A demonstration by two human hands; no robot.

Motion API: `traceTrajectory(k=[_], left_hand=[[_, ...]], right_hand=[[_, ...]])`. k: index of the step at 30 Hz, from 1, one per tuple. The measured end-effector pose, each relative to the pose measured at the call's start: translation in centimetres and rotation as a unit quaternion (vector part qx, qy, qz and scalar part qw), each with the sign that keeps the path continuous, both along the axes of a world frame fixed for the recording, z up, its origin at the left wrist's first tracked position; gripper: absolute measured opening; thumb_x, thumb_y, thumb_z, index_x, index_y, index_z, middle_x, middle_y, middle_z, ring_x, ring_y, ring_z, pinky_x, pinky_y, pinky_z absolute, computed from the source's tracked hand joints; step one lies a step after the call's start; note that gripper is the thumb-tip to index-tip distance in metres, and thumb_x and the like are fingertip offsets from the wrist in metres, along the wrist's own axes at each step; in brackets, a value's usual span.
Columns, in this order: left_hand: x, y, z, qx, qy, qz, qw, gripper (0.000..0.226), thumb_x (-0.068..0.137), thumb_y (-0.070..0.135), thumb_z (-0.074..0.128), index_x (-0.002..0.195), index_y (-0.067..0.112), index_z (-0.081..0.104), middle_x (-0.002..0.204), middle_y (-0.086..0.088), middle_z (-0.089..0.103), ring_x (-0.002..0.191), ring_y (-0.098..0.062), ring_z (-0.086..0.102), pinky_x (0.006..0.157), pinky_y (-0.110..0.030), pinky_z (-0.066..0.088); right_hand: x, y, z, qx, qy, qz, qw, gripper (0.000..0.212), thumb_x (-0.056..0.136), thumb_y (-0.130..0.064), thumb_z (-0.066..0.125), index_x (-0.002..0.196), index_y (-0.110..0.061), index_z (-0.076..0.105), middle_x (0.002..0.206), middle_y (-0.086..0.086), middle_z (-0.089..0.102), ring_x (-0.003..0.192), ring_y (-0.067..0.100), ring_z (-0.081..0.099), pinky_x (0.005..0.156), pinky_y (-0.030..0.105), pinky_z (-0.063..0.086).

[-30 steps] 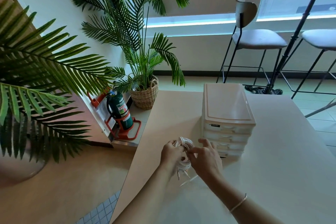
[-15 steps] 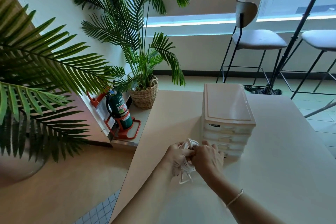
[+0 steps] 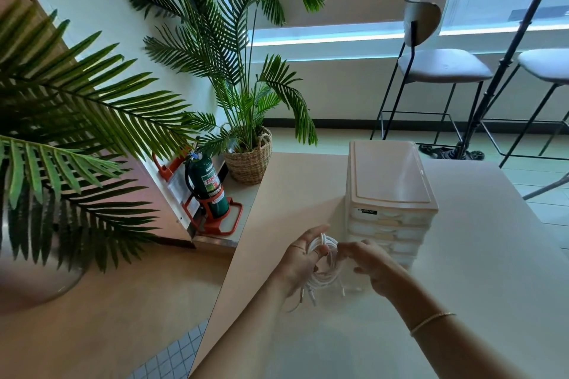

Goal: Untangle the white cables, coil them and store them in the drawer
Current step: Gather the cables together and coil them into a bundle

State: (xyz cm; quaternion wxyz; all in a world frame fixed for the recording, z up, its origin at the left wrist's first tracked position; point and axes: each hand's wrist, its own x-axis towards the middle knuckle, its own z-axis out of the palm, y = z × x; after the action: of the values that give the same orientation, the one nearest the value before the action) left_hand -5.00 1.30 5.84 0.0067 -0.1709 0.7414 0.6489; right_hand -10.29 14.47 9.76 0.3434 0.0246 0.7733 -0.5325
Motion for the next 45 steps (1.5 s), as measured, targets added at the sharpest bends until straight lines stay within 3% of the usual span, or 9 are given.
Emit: traceTrajectory(k=[4,7,11,17,21,32,36,41,45], left_hand=[[0.8,-1.3,-1.0,-0.102,-0.015,-0.017,0.995,0.033,0.094,0.012,0.053,0.123,0.028,0.055,0.106,0.002,0.058,0.085,-0.003,0.056,0.071,-0.002,0.041],[1.1,-1.7,-1.4,-0.156,-0.030,-0.043,0.986,0.035,0.092,0.013,0.056,0.125,0.026,0.054,0.102,0.005,0.057,0.077,-0.001,0.053,0.065,0.001,0.036],[0.5,-1.5,-1.8,-0.236,-0.034,-0.067,0.969,0.044,0.087,0.009,0.059,0.126,0.026,0.055,0.120,-0.004,0.058,0.109,-0.016,0.055,0.084,-0.010,0.036],[1.2,-2.8,-2.7,-0.313,-0.056,-0.086,0.944,0.046,0.087,0.005,0.055,0.130,0.022,0.052,0.126,-0.008,0.056,0.116,-0.022,0.052,0.085,-0.010,0.031],[1.9,-3.7,-3.4,-0.350,-0.106,-0.079,0.927,0.042,0.090,0.009,0.051,0.130,0.023,0.052,0.130,-0.005,0.053,0.119,-0.022,0.050,0.094,-0.019,0.036],[2.5,-3.6,-4.1,-0.390,-0.117,-0.092,0.908,0.046,0.092,0.009,0.046,0.133,0.030,0.050,0.124,-0.002,0.052,0.116,-0.023,0.051,0.091,-0.024,0.039],[2.7,-4.1,-4.6,-0.410,-0.098,-0.105,0.901,0.038,0.093,0.017,0.046,0.127,0.030,0.057,0.112,-0.003,0.055,0.107,-0.021,0.052,0.083,-0.025,0.038],[3.3,-4.9,-5.2,-0.545,-0.050,-0.161,0.821,0.026,0.084,0.043,0.043,0.092,0.034,0.066,0.094,0.002,0.060,0.088,-0.018,0.057,0.071,-0.030,0.039],[3.6,-3.8,-4.0,-0.478,-0.101,-0.176,0.855,0.031,0.084,0.032,0.039,0.101,0.034,0.064,0.103,-0.003,0.058,0.097,-0.022,0.057,0.077,-0.029,0.042]], right_hand=[[-0.8,0.7,1.2,-0.031,-0.004,-0.002,1.000,0.016,0.043,-0.020,0.059,0.057,-0.012,0.060,0.079,0.009,0.060,0.078,0.021,0.051,0.071,0.029,0.039],[-1.2,1.6,1.6,-0.063,-0.037,0.038,0.997,0.005,0.064,-0.008,0.061,0.064,-0.003,0.061,0.072,0.013,0.064,0.069,0.023,0.058,0.071,0.030,0.046],[-1.4,2.2,1.6,-0.093,-0.043,0.086,0.991,0.019,0.078,0.009,0.052,0.063,0.001,0.058,0.059,0.014,0.063,0.057,0.024,0.063,0.062,0.029,0.055],[-1.9,4.0,1.0,-0.143,-0.099,0.104,0.979,0.026,0.085,0.006,0.054,0.064,-0.008,0.050,0.046,-0.004,0.025,0.033,0.006,0.024,0.034,0.018,0.036],[-2.8,5.8,0.7,-0.021,-0.096,0.219,0.971,0.019,0.084,-0.004,0.061,0.066,-0.011,0.060,0.047,-0.004,0.039,0.034,0.004,0.024,0.034,0.012,0.016],[-3.3,6.5,1.3,0.349,-0.014,0.343,0.872,0.035,0.087,-0.040,0.061,0.067,-0.011,0.059,0.047,-0.001,0.048,0.042,0.011,0.046,0.042,0.018,0.038],[-3.3,7.3,0.7,0.415,-0.035,0.376,0.827,0.040,0.091,-0.046,0.052,0.104,-0.011,0.066,0.036,-0.008,0.054,0.043,0.006,0.046,0.040,0.014,0.035],[-4.4,8.9,-0.3,0.378,-0.005,0.302,0.875,0.030,0.086,-0.044,0.060,0.092,-0.015,0.067,0.057,-0.002,0.055,0.039,0.009,0.032,0.039,0.016,0.025],[-5.3,9.6,-0.6,0.349,0.036,0.246,0.904,0.032,0.076,-0.043,0.073,0.072,-0.012,0.064,0.057,0.001,0.037,0.040,0.012,0.027,0.041,0.017,0.021]])
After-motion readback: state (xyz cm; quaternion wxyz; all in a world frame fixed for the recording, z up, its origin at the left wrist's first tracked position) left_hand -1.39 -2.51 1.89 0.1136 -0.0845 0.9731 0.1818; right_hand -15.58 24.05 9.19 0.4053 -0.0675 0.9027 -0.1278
